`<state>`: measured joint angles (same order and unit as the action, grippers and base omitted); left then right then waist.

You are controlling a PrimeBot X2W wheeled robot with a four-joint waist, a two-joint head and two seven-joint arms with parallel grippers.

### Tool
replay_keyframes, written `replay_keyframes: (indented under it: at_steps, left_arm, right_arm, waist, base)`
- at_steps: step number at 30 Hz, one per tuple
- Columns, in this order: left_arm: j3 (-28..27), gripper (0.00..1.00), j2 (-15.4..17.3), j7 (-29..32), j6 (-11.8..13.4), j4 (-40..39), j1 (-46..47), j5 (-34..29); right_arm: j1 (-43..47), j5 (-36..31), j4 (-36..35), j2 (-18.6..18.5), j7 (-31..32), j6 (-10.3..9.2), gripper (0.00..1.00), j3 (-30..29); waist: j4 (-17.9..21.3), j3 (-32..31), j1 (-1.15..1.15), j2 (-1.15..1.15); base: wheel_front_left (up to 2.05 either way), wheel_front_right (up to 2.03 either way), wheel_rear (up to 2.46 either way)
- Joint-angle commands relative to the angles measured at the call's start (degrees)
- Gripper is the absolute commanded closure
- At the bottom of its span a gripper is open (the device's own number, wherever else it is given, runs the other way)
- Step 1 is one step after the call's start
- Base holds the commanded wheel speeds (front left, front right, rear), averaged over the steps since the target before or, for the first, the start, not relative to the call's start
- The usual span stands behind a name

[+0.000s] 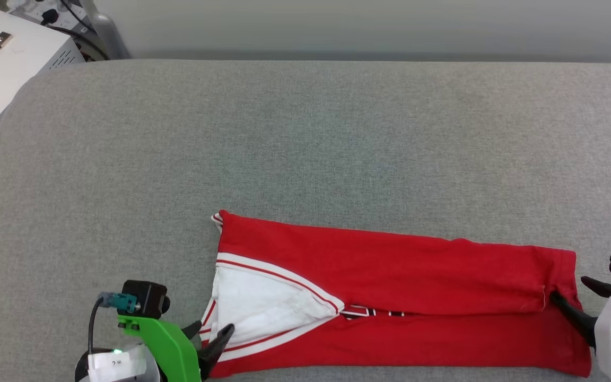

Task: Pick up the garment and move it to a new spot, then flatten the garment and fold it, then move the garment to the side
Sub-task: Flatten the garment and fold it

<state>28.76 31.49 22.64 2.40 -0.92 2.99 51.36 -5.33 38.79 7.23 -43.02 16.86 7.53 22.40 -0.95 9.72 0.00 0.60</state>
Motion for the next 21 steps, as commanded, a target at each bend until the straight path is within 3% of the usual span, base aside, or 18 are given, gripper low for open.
replay_keyframes:
  at_steps: [1, 9, 16, 21]
  left_arm:
    - [-0.6, 0.00, -0.6, -1.3, -0.4, -0.1, 0.3, -0.8]
    - [-5.3, 0.00, -2.9, -14.2, -0.4, -1.4, 2.7, -4.0]
    - [-9.1, 0.00, -4.4, -31.5, 0.2, -0.4, 4.6, -11.9]
    - [-13.5, 0.00, -6.7, -37.4, 0.0, 0.6, 4.4, -15.5]
  right_arm:
    - [0.0, 0.8, -0.9, 0.1, 0.4, -0.04, 0.00, -0.8]
    - [2.0, 2.3, -6.8, 3.4, 3.0, -0.04, 0.00, -9.8]
    - [5.1, -2.3, -9.1, 11.4, 9.2, -0.04, 0.00, -19.4]
    - [7.4, -6.2, -9.5, 18.2, 13.7, -0.04, 0.00, -25.5]
  waist:
    - [0.1, -1.0, 0.00, -0.60]
    - [0.1, -3.4, 0.00, -0.60]
    - [-0.4, -4.1, 0.00, -0.60]
    - [-0.8, -3.7, 0.00, -0.60]
  base:
    - [0.00, 0.00, 0.00]
    - [0.00, 0.00, 0.00]
    - [0.00, 0.00, 0.00]
    - [0.00, 0.00, 0.00]
